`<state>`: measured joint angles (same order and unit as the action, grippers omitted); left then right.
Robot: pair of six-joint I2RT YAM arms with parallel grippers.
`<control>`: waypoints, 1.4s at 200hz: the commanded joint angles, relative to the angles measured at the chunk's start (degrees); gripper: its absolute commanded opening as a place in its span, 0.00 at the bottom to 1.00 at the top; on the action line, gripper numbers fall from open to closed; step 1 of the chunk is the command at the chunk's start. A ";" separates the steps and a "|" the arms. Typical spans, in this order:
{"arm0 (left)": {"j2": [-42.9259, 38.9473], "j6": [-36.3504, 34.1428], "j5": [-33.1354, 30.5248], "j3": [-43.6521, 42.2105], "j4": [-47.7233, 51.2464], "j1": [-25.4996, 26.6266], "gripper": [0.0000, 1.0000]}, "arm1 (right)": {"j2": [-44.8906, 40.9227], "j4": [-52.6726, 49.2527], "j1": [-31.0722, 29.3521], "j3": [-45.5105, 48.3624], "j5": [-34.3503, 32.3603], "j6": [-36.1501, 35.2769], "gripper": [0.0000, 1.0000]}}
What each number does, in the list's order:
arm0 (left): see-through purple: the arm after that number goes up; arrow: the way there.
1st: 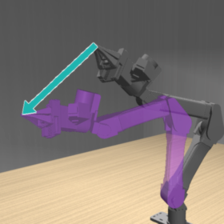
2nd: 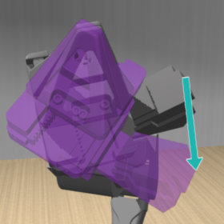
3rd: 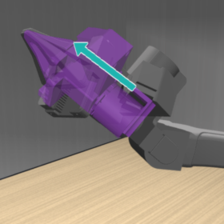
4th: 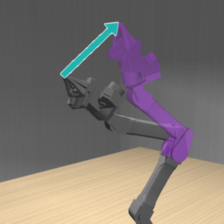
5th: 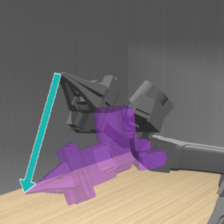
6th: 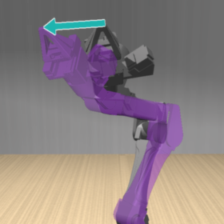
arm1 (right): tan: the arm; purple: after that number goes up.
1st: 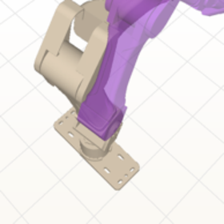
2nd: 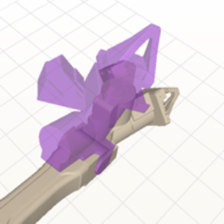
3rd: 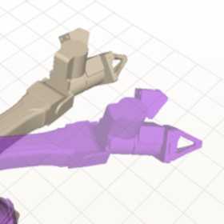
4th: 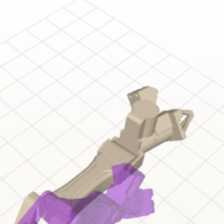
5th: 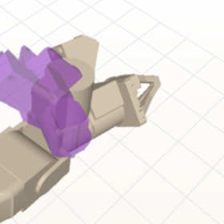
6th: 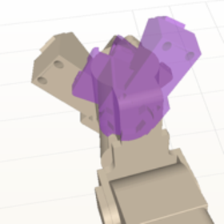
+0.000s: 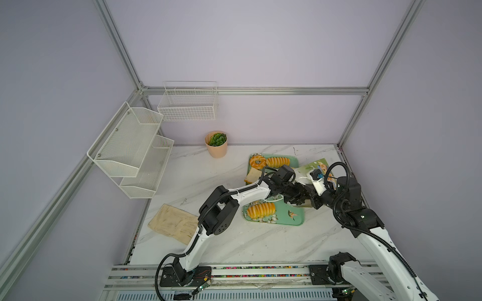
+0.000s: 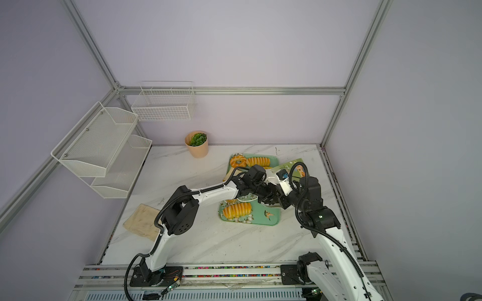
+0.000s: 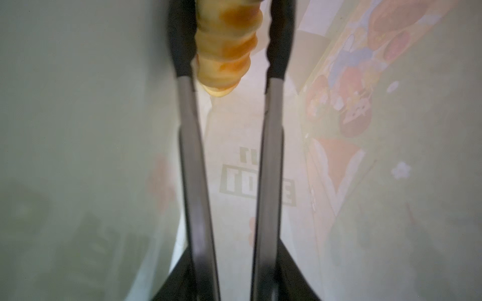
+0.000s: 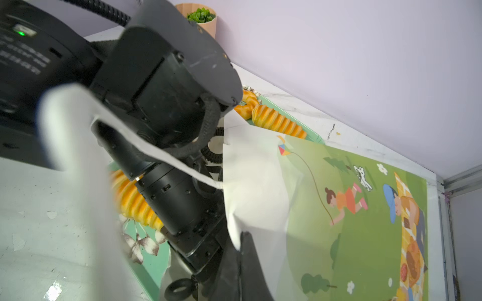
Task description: Take the fake bread out of the paper bag
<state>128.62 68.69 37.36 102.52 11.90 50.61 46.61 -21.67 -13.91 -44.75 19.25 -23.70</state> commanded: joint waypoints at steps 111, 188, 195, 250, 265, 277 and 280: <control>-18.51 -11.17 -3.71 -10.75 1.69 -0.90 0.00 | -4.24 -2.23 -0.44 -2.45 -12.89 -1.85 0.00; -28.75 -16.49 -0.93 -21.27 5.57 -0.81 0.00 | -3.73 1.57 -0.42 -2.51 -17.78 0.95 0.00; -29.80 -17.32 -0.69 -22.13 5.63 -0.78 0.00 | -3.50 1.82 -0.47 -2.68 -18.05 1.07 0.00; -36.77 -23.95 -3.25 -27.13 6.25 -0.73 0.00 | -2.50 3.38 -0.42 -2.36 -17.66 0.87 0.00; -38.33 -25.64 -4.41 -28.55 5.65 -0.78 0.00 | -2.50 3.64 -0.48 -2.43 -17.79 0.76 0.00; -39.62 -26.63 -5.29 -29.90 4.86 -0.67 0.00 | -2.57 3.74 -0.43 -2.43 -18.16 0.81 0.00; -39.99 -26.87 -5.39 -30.33 4.63 -0.62 0.00 | -2.51 3.82 -0.43 -2.43 -18.31 0.91 0.00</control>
<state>92.77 47.05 33.12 75.79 20.62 49.93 43.99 -18.65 -14.26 -45.98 2.31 -23.22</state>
